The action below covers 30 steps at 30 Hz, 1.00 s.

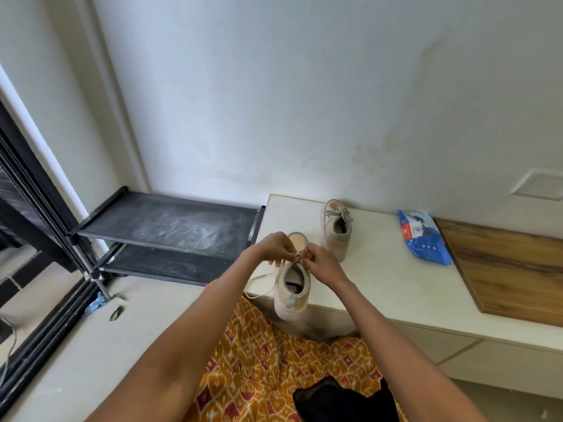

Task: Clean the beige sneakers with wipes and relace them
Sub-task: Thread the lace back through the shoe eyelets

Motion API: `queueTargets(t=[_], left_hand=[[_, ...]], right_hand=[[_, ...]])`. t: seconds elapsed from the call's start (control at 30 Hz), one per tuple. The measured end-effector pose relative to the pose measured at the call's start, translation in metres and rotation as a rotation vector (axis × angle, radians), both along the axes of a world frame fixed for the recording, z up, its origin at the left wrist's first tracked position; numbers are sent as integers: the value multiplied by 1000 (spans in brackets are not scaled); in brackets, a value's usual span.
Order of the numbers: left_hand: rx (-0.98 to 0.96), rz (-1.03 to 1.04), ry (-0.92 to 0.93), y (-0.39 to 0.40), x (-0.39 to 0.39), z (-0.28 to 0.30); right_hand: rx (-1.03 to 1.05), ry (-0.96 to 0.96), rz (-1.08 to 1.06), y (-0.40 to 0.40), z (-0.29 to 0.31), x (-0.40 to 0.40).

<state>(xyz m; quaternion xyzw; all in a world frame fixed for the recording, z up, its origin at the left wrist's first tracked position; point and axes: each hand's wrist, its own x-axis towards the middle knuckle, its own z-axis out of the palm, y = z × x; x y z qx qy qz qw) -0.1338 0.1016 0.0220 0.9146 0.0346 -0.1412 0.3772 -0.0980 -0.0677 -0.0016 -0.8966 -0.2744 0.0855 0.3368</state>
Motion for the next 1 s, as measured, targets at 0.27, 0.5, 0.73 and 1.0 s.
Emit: queueTargets(t=[0.27,0.5,0.73,1.0], left_hand=[[96,8,-126,-2,-4,-5],[169,15,-235,-6,-5,-12],[159,154,-364,-21,-10,-28],[-18,293,-485,-18,-12,-44]], right_hand=[[13,14,-9,0,-3,4],[288,89,-130,6,5,6],[145,466,-90,7,10,11],[201,439,-23,2,1,10]])
